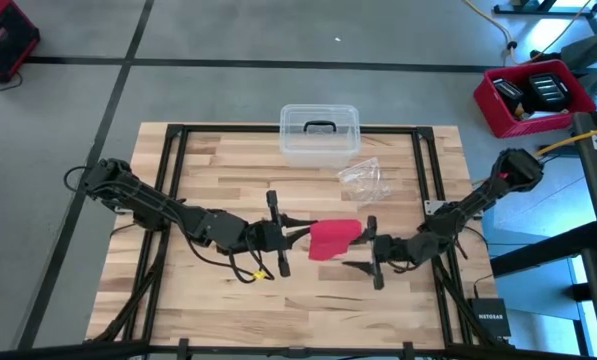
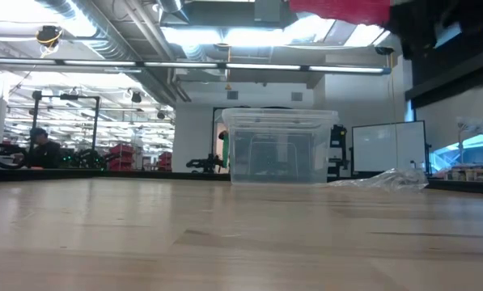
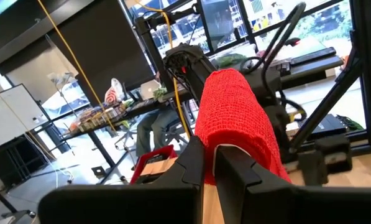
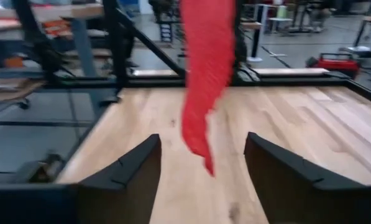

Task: Roll bandage
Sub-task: Roll the red bandage

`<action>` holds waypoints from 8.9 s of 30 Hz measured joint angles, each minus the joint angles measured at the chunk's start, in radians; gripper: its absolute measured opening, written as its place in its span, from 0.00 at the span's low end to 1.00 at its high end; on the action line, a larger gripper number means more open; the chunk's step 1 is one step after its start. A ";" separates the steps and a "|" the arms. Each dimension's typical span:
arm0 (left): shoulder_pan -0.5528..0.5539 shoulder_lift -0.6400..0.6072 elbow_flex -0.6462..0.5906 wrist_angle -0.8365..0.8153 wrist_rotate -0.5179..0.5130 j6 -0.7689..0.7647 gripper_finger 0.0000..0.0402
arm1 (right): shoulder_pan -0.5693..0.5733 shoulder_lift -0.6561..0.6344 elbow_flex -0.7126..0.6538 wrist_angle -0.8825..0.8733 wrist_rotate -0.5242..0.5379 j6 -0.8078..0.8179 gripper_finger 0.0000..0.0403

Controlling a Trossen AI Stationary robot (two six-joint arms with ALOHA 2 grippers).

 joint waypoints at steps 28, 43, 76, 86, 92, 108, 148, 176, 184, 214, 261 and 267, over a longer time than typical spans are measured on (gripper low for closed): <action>-0.103 0.015 0.000 -0.024 0.119 -0.022 0.03 | -0.070 0.033 0.082 0.006 0.368 -0.782 0.01; -0.134 0.050 -0.035 -0.095 0.181 -0.133 0.03 | -0.070 -0.156 0.163 0.002 0.397 -1.151 0.01; 0.061 0.051 -0.072 -0.145 0.068 -0.344 0.03 | 0.169 -0.065 0.501 -0.334 0.217 -0.876 0.01; 0.074 0.051 -0.072 -0.064 0.063 -0.276 0.03 | 0.235 0.073 0.500 -0.340 0.257 -0.784 0.01; 0.061 0.051 -0.073 -0.024 0.064 -0.227 0.03 | 0.235 0.124 0.500 -0.429 0.270 -0.672 0.01; -0.016 0.051 -0.074 0.065 0.064 -0.145 0.03 | 0.152 0.174 0.501 -0.635 0.272 -0.457 0.01; -0.035 0.051 -0.073 0.055 0.066 -0.093 0.03 | 0.416 0.112 0.500 -0.779 0.449 -0.092 0.40; -0.039 0.051 -0.072 0.045 0.066 -0.059 0.03 | 0.159 0.044 0.424 -0.510 0.105 0.084 0.40; -0.039 0.051 -0.072 0.046 0.065 -0.064 0.03 | 0.117 0.056 0.425 -0.479 0.108 0.091 0.33; -0.041 0.051 -0.072 0.230 0.183 -0.030 0.03 | 0.158 0.077 0.467 -0.587 0.167 0.001 0.01; -0.020 0.049 -0.070 -0.035 0.359 -0.252 0.03 | 0.146 -0.038 0.529 -0.457 0.225 -0.623 0.02; -0.009 0.049 -0.070 -0.041 0.363 -0.274 0.03 | 0.145 -0.010 0.553 -0.453 0.129 -0.627 0.02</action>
